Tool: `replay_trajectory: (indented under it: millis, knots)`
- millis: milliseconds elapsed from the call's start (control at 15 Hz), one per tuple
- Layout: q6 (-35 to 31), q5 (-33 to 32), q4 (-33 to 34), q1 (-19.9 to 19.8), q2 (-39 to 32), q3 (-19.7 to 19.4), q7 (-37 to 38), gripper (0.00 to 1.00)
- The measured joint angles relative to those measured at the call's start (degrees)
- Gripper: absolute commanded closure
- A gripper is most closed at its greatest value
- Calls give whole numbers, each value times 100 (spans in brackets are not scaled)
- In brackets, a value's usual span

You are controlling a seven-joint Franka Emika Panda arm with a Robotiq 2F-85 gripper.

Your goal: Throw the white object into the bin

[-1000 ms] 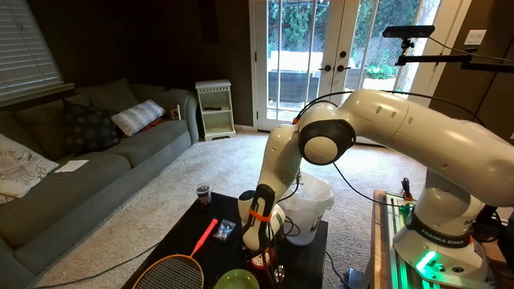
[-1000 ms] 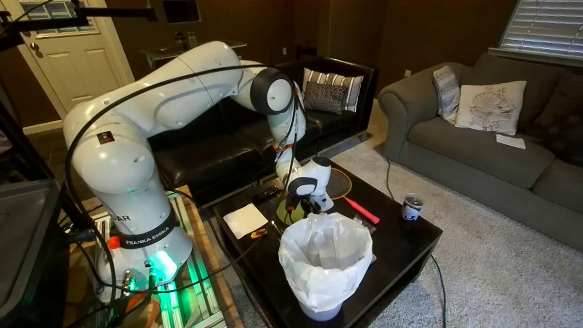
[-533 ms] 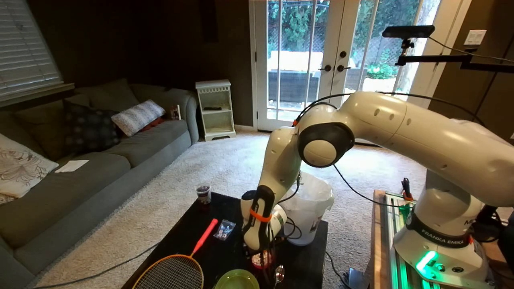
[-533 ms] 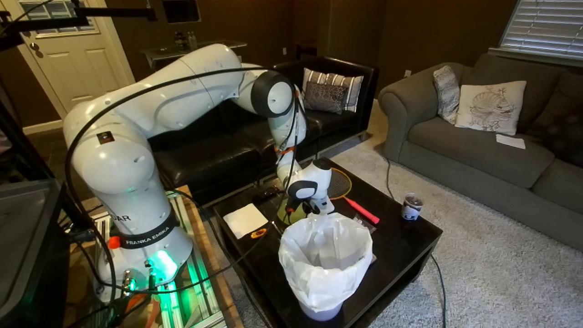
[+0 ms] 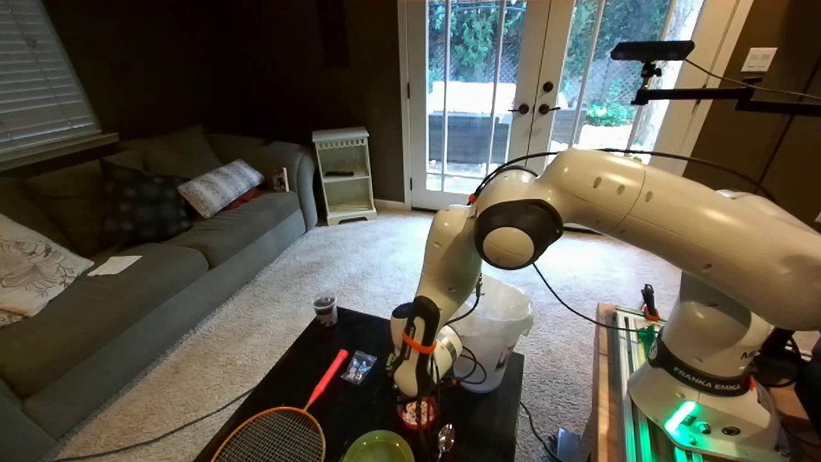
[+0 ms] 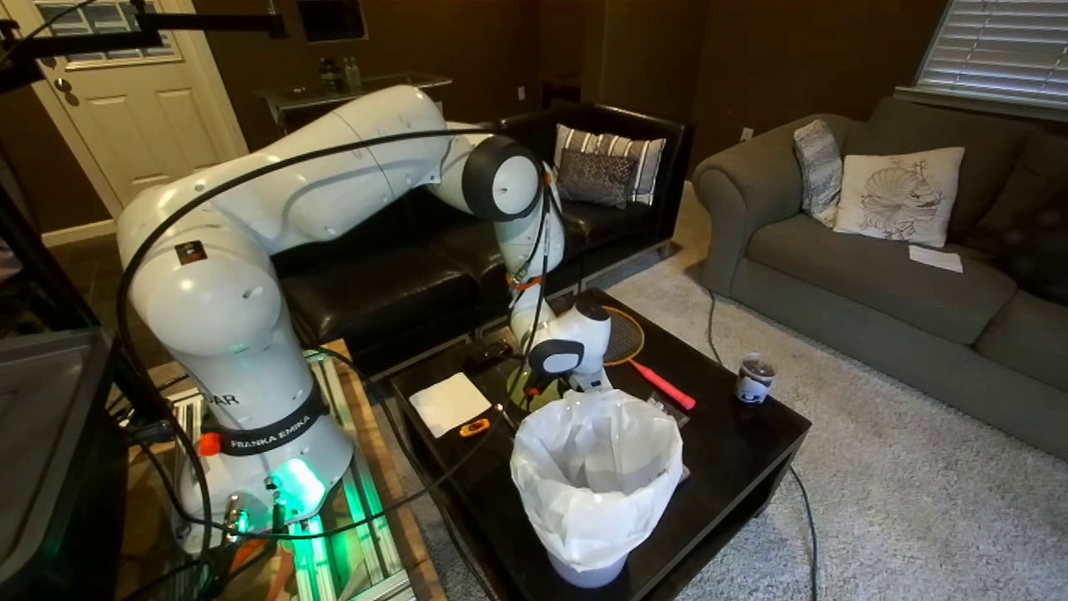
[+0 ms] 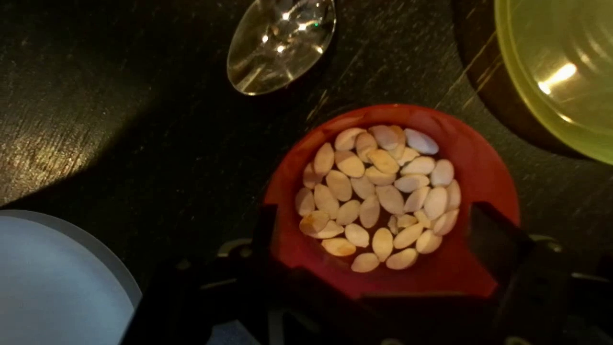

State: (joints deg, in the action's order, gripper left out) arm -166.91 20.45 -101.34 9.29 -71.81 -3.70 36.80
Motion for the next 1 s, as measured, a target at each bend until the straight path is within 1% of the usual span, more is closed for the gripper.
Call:
replay_trajectory:
  millis: [800, 1000]
  knots:
    - [-7, 0, 567, -5, -405, -12, 214, 0]
    - [-7, 0, 730, 51, -577, -62, 363, 0]
